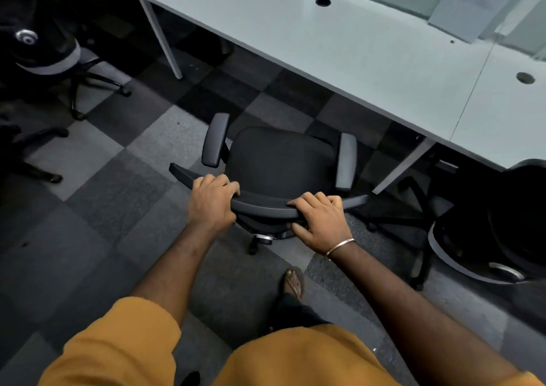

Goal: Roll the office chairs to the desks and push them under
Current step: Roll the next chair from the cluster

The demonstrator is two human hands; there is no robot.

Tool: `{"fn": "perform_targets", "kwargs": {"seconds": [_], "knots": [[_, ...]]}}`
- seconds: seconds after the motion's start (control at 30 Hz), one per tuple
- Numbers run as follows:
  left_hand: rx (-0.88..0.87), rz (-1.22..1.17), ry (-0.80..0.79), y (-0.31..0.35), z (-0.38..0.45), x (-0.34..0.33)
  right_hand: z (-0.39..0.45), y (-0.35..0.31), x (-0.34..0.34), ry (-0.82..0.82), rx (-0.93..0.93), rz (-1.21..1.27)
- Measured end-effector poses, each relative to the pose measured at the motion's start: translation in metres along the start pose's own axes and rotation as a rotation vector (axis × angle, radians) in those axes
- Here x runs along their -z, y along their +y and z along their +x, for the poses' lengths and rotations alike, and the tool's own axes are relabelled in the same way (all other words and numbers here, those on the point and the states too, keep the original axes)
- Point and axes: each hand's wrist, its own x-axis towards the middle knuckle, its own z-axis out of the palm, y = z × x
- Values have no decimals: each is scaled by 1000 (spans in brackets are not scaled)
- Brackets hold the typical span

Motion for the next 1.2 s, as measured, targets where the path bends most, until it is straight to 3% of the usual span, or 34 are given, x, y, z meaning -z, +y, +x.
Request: {"fn": "perform_targets", "kwargs": {"seconds": [0.47, 0.7, 0.97, 1.2], "knots": [[-91, 46, 5, 11, 139, 12, 91, 47, 4, 68, -198, 37], [-221, 65, 5, -5, 214, 14, 136, 44, -4, 122, -386, -33], [-395, 127, -18, -15, 294, 29, 168, 16, -21, 271, -568, 83], [-490, 137, -63, 9, 346, 36, 195, 50, -13, 333, -666, 132]]}}
